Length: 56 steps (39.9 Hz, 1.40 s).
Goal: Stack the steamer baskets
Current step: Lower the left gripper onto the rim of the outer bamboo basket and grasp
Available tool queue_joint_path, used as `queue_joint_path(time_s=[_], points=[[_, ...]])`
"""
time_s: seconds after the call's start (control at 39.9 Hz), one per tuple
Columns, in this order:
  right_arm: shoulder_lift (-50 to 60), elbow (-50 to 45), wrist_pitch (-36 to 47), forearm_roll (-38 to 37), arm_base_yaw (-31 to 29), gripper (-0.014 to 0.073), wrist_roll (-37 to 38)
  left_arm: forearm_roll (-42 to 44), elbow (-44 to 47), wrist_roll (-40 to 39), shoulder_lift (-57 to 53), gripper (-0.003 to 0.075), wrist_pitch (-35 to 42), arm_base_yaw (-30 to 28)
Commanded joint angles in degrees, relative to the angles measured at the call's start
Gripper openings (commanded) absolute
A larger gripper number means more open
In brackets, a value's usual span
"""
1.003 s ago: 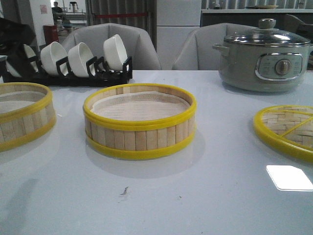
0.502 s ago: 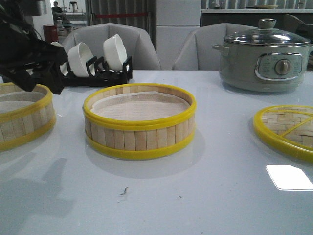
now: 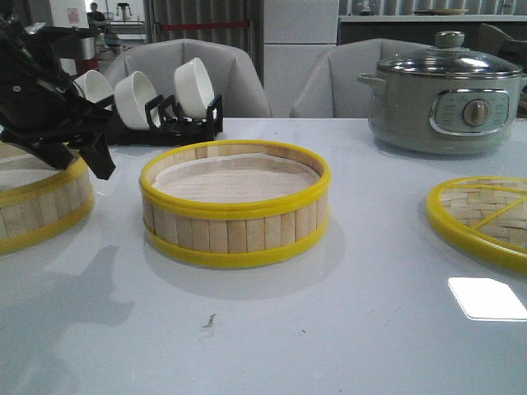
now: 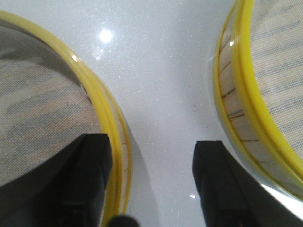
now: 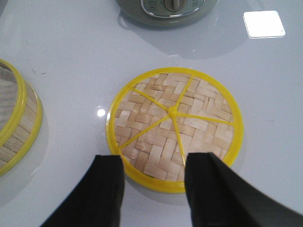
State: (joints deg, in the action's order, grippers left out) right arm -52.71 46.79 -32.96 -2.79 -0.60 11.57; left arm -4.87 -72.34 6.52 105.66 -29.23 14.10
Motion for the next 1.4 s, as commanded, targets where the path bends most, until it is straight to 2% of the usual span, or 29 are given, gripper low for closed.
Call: queue_joint_path(time_s=[0.0,0.53,0.75,1.38], points=[[0.4,2.0,3.6,-0.8,0.1,0.0414,-0.5,-0.1,-1.7,-0.6,-2.2,0.044,2.2,0.3],[0.4,2.0,2.9,-0.8,0.1,0.0414,-0.5,0.2,-4.4,-0.6,-2.2,0.0417,0.4,0.3],[0.4,2.0,2.9,-0.8,0.1,0.0414,-0.5,5.6,-7.9,-4.2,-2.2,0.0417,-1.9,0.3],[0.4,2.0,2.9,-0.8,0.1,0.0414,-0.5,7.4,-8.0,-4.7,1.0,0.0417,-3.3,0.3]])
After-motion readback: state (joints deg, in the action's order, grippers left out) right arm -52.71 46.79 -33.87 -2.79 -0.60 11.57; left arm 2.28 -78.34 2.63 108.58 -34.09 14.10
